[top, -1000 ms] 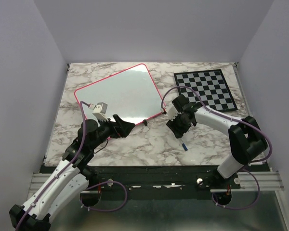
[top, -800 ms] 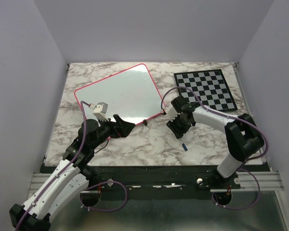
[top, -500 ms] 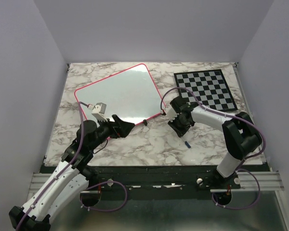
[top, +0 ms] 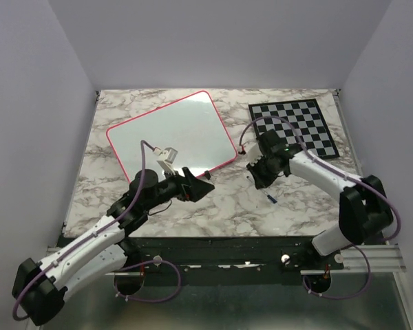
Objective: Write a sentence on the whiteboard
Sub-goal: Pick up the whiteboard marker from the center of the board, then pass from the right arm to the left
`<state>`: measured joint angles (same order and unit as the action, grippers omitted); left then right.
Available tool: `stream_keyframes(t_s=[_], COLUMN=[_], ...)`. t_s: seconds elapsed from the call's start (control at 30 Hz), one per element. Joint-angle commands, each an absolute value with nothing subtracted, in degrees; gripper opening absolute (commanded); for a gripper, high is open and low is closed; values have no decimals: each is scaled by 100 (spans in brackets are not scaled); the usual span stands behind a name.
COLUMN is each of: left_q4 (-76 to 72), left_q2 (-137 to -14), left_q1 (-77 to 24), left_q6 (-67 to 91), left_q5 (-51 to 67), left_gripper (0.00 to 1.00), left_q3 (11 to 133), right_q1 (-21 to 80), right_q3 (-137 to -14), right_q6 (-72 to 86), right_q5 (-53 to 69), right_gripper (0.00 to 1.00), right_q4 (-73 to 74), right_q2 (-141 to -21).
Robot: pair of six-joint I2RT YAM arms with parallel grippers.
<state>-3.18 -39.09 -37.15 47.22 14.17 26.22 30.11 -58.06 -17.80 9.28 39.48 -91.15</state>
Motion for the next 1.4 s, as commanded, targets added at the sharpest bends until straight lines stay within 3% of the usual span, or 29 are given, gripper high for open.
stream_keyframes(t_s=[0.0,0.3,0.5,0.93,1.3,1.37], left_q4=[-1684,-3347,-3603,-3129,-3568,-3630], left_q2=[-4804,-7317,-8506,-9395,-9589,-9589], left_q1=[-4472,-5255,-5634,-5836,-5836,-5836], left_q6=[4825,4983,5001,5001,5062,5054], left_q5=[1284,783,571,562,1090,1169], left_gripper=[99,95,93,82,54,43], left_q3=[2628,3593,4604,5467,5458,5458], right_q1=[2306,880,511,114,26,26], right_q3=[-6038,-5890,-5459,-5098,-4957,-4913], right_q6=[-1609,-371,553,1265,1538,1590], right_q5=[2526,4999,5343,5801,6064,6082], right_gripper=[7,7,7,7,8,8], right_q4=[4034,3288,2497,1925,1626,1574], right_q2=[-7973,-6803,-6408,-6328,-6267,-6240])
